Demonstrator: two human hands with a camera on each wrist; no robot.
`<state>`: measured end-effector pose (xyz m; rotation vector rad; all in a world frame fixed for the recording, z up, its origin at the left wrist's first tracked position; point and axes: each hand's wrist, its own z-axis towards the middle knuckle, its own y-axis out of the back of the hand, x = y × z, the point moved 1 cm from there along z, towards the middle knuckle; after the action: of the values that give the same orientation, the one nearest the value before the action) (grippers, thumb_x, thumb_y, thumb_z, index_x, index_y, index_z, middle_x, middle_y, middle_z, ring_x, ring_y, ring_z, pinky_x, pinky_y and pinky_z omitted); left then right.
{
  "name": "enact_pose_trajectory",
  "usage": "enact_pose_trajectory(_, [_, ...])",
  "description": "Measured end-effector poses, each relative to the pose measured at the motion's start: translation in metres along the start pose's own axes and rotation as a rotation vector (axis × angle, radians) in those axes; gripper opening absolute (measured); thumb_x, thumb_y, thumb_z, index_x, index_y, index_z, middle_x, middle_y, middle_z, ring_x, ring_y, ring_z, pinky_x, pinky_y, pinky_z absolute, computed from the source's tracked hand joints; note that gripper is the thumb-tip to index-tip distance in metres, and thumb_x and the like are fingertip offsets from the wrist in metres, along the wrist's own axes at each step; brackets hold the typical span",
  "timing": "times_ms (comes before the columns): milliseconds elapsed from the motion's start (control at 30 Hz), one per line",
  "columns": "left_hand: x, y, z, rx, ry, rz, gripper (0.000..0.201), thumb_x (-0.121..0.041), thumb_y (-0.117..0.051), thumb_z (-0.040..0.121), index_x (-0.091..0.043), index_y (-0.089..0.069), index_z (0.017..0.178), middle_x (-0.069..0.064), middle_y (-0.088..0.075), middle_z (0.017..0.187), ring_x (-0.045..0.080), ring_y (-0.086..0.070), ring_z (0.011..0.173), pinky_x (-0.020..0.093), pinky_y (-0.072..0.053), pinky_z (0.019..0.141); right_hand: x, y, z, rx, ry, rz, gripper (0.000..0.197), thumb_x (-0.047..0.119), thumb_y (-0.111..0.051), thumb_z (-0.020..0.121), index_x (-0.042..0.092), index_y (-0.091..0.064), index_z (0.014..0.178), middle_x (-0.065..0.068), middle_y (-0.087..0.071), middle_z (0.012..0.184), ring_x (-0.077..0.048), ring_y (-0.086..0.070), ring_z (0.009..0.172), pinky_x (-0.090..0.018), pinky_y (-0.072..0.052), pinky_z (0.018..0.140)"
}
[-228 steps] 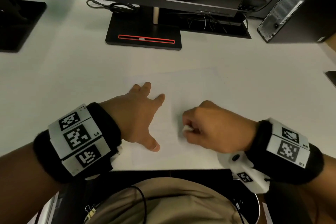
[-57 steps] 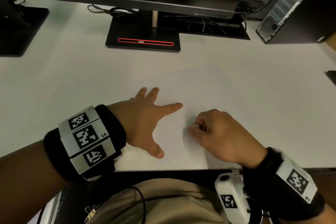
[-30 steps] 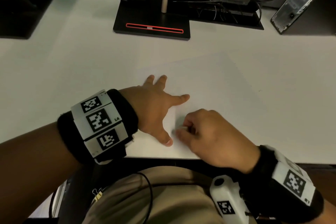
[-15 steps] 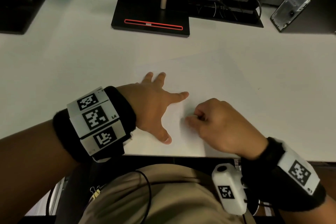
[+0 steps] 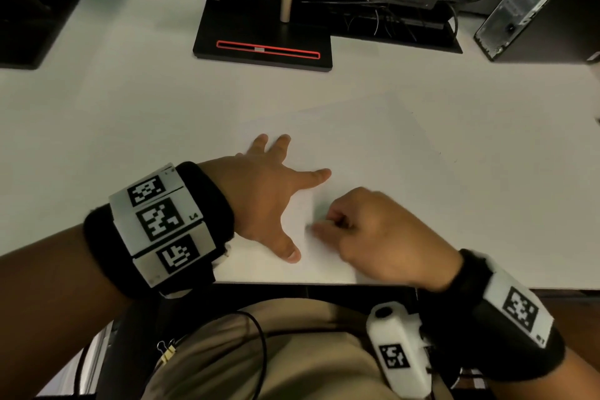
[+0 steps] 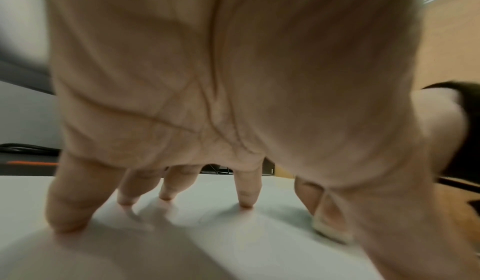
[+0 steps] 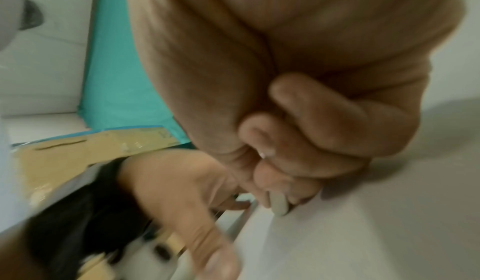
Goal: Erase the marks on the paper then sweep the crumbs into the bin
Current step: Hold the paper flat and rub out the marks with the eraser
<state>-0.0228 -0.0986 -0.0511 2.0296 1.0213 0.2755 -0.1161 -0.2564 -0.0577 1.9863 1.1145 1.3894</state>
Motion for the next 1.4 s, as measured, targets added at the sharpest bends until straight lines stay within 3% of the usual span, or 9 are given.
enact_pose_trajectory(133, [0.0,0.0,0.001,0.001,0.003,-0.014,0.121,-0.073,-0.074,0.067,-0.063,0.018,0.144,0.008,0.032,0.16,0.035,0.027,0.147,0.054,-0.015,0.121,-0.018,0.02,0.008,-0.121,-0.079,0.015,0.047,0.03,-0.06,0.096,-0.001,-0.05,0.062,-0.007,-0.045,0.053,-0.012,-0.035,0.045,-0.022,-0.032,0.046])
enact_pose_trajectory(300, [-0.002,0.0,-0.001,-0.007,-0.004,-0.004,0.119,-0.072,-0.073,0.069,-0.061,0.017,0.145,0.01,0.03,0.161,0.036,0.027,0.147,0.051,-0.014,0.12,0.009,-0.006,0.003,0.059,0.019,0.008,0.037,0.037,-0.059,0.098,0.006,-0.067,0.077,-0.012,-0.065,0.068,-0.011,-0.05,0.052,-0.017,-0.04,0.05])
enact_pose_trajectory(500, [-0.001,0.0,0.0,-0.009,0.003,-0.005,0.12,-0.074,-0.073,0.067,-0.062,0.019,0.145,0.009,0.03,0.16,0.036,0.026,0.147,0.053,-0.015,0.12,-0.013,0.019,0.01,-0.106,-0.063,-0.027,0.045,0.031,-0.06,0.097,-0.001,-0.054,0.066,-0.007,-0.05,0.055,-0.013,-0.04,0.047,-0.021,-0.035,0.047])
enact_pose_trajectory(733, [-0.001,0.0,-0.002,-0.005,0.004,-0.019,0.12,-0.073,-0.074,0.068,-0.062,0.017,0.145,0.008,0.031,0.161,0.034,0.027,0.148,0.052,-0.014,0.12,-0.008,0.009,0.01,-0.041,-0.051,-0.006,0.046,0.034,-0.058,0.098,0.009,-0.052,0.06,-0.002,-0.049,0.053,-0.01,-0.04,0.044,-0.017,-0.037,0.048])
enact_pose_trajectory(833, [-0.002,0.001,-0.002,0.0,0.006,-0.019,0.12,-0.073,-0.074,0.068,-0.062,0.017,0.146,0.008,0.032,0.16,0.035,0.027,0.147,0.054,-0.013,0.12,-0.022,0.023,0.009,-0.161,-0.103,0.018,0.048,0.032,-0.06,0.098,0.003,-0.051,0.061,-0.005,-0.047,0.053,-0.01,-0.036,0.043,-0.019,-0.033,0.044])
enact_pose_trajectory(1000, [-0.003,0.001,-0.002,-0.002,0.01,-0.018,0.12,-0.072,-0.074,0.068,-0.062,0.017,0.145,0.008,0.032,0.16,0.034,0.027,0.147,0.052,-0.013,0.12,-0.01,0.004,0.0,0.005,-0.035,-0.019,0.045,0.037,-0.057,0.098,0.001,-0.062,0.073,-0.013,-0.058,0.061,-0.013,-0.046,0.051,-0.021,-0.036,0.049])
enact_pose_trajectory(1133, [-0.003,0.001,-0.003,0.0,0.017,-0.033,0.12,-0.072,-0.074,0.068,-0.062,0.016,0.145,0.007,0.033,0.16,0.034,0.027,0.147,0.053,-0.013,0.12,-0.032,0.027,0.01,-0.147,-0.134,0.022,0.048,0.036,-0.058,0.097,-0.005,-0.057,0.072,-0.008,-0.05,0.057,-0.013,-0.039,0.047,-0.02,-0.031,0.043])
enact_pose_trajectory(1267, [-0.003,0.001,-0.002,0.011,0.011,-0.04,0.12,-0.071,-0.075,0.068,-0.063,0.017,0.145,0.006,0.033,0.16,0.034,0.029,0.147,0.053,-0.012,0.12,-0.025,0.016,0.002,-0.041,-0.062,0.003,0.048,0.033,-0.057,0.098,-0.002,-0.055,0.066,-0.019,-0.056,0.06,-0.013,-0.041,0.047,-0.022,-0.034,0.047])
enact_pose_trajectory(1400, [-0.003,0.003,-0.003,0.021,0.014,-0.043,0.119,-0.071,-0.074,0.069,-0.063,0.018,0.145,0.005,0.035,0.159,0.033,0.03,0.146,0.053,-0.012,0.121,-0.045,0.042,0.01,-0.146,-0.207,0.07,0.047,0.033,-0.06,0.097,0.007,-0.049,0.059,-0.004,-0.043,0.051,-0.013,-0.035,0.043,-0.028,-0.032,0.049])
